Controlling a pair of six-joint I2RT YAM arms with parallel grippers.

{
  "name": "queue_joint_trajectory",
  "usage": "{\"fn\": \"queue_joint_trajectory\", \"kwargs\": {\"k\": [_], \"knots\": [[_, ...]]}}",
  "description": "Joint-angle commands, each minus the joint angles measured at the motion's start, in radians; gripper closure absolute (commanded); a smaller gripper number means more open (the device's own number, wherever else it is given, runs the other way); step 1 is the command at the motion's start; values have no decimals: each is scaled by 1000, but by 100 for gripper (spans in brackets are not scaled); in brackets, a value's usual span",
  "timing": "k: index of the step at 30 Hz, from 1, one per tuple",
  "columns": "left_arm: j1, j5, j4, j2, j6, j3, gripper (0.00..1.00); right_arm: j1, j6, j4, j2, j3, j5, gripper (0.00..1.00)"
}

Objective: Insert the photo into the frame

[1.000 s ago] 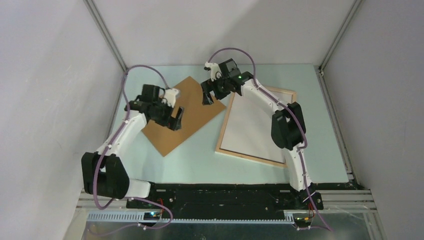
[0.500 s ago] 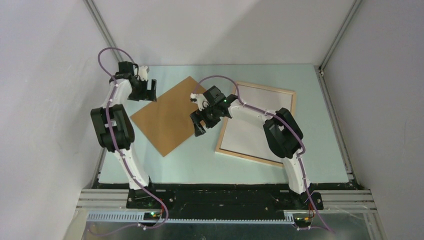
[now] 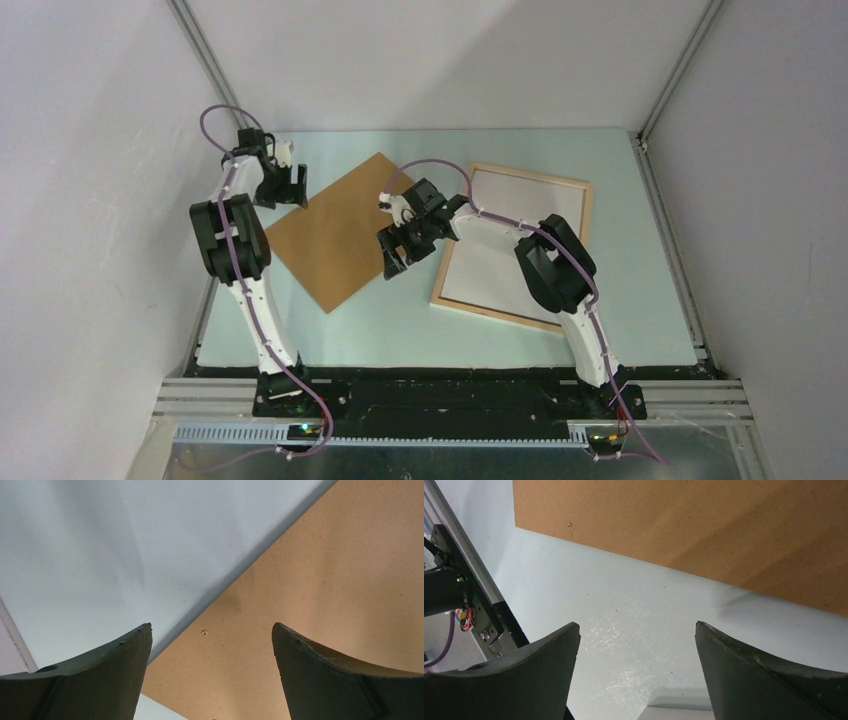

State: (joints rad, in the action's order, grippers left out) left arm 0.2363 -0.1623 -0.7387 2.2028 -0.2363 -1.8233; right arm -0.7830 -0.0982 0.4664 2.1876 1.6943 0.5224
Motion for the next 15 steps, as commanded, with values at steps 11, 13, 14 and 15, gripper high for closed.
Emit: {"fn": "queue_joint_trajectory", "kwargs": {"k": [11, 13, 14, 15], "knots": [[10, -94, -61, -7, 2, 17, 5, -8, -58, -33, 63, 48, 59, 11], [10, -95, -66, -3, 3, 11, 5, -8, -72, -34, 79, 57, 58, 11], [10, -103, -70, -2, 2, 11, 5, -8, -76, -35, 89, 62, 53, 11], [10, -109, -72, 0, -2, 10, 5, -7, -86, -36, 102, 66, 50, 11]]}}
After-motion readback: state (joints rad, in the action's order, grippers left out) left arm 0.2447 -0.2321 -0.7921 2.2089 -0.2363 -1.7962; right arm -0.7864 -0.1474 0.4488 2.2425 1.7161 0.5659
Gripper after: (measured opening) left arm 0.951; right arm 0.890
